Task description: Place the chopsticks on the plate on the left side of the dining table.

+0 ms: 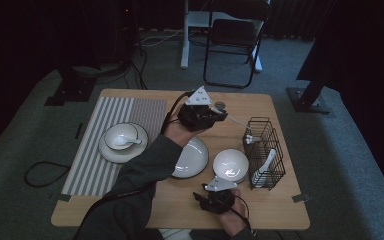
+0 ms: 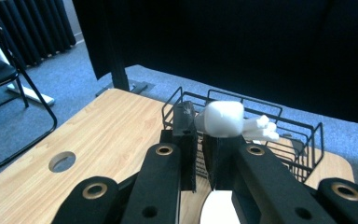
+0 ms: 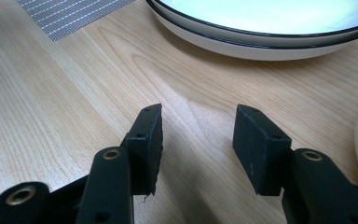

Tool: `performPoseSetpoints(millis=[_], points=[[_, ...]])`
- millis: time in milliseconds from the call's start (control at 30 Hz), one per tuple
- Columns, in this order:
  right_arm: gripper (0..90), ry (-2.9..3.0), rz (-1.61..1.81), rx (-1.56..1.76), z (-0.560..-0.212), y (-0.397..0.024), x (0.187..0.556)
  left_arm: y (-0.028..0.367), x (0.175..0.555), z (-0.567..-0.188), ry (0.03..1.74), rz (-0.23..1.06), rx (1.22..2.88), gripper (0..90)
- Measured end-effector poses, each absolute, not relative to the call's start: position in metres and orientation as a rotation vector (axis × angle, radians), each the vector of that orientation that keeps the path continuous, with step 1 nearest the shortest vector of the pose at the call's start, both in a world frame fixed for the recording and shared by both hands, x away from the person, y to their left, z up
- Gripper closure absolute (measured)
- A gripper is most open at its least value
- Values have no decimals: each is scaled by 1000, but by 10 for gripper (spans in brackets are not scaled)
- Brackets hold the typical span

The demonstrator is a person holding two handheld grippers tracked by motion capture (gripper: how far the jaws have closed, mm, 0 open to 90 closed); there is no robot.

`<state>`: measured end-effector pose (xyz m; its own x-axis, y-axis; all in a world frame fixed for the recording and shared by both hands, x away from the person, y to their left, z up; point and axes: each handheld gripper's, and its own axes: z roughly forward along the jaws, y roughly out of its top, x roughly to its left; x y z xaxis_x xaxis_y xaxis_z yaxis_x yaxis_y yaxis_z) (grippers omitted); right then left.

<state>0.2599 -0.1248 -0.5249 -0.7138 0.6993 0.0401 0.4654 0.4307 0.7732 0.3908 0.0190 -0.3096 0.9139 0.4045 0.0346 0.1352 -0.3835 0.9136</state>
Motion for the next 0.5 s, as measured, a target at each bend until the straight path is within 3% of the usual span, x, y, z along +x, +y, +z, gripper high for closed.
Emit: performPoseSetpoints(millis=[500], points=[[519,2403,1159,1000,-525,-124,260,57,384,-322,422,299,1958,849]])
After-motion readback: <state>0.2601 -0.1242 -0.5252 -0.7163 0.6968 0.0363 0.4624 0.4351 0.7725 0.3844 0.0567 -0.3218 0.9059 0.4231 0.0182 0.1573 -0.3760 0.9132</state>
